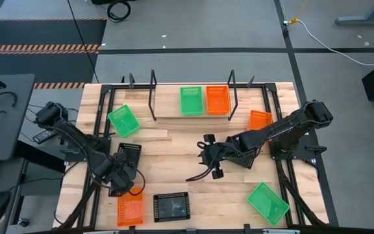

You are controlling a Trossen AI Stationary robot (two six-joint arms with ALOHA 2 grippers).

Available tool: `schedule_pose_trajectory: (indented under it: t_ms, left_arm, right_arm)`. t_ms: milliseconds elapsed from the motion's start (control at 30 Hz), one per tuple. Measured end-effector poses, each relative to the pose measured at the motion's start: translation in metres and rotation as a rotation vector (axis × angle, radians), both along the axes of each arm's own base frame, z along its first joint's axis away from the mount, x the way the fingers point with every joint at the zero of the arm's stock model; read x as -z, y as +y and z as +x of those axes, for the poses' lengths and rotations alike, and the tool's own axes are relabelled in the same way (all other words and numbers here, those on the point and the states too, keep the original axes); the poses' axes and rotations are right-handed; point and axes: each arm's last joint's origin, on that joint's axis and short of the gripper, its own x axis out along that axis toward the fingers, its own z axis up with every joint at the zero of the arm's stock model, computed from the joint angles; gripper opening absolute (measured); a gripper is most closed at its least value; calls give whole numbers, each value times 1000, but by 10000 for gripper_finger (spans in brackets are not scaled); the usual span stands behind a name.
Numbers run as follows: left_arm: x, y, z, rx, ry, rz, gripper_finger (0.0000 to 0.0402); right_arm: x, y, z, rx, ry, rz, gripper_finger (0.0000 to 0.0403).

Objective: Stack baskets on shelf by color
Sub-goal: Put the top left black bin on the shelf

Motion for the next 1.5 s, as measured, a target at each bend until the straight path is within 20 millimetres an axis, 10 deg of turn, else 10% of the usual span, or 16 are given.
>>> schedule_pose_trajectory:
  t_ms: [433, 733, 1133, 1500]
  left_arm:
    - [35, -7, 10, 7, 77, 179, 143]
    - [41, -9, 13, -43, 122, 153, 17]
    - [-28, -4, 67, 56, -82, 226, 4]
    - [-68, 65, 125, 74, -256, 371, 2]
  right_arm:
    - [-1, 5, 0, -9, -17, 11, 137]
    - [-2, 7, 1, -28, -35, 2, 137]
    - [-1, 6, -1, -33, -9, -11, 137]
    - [5, 5, -7, -33, 68, -33, 137]
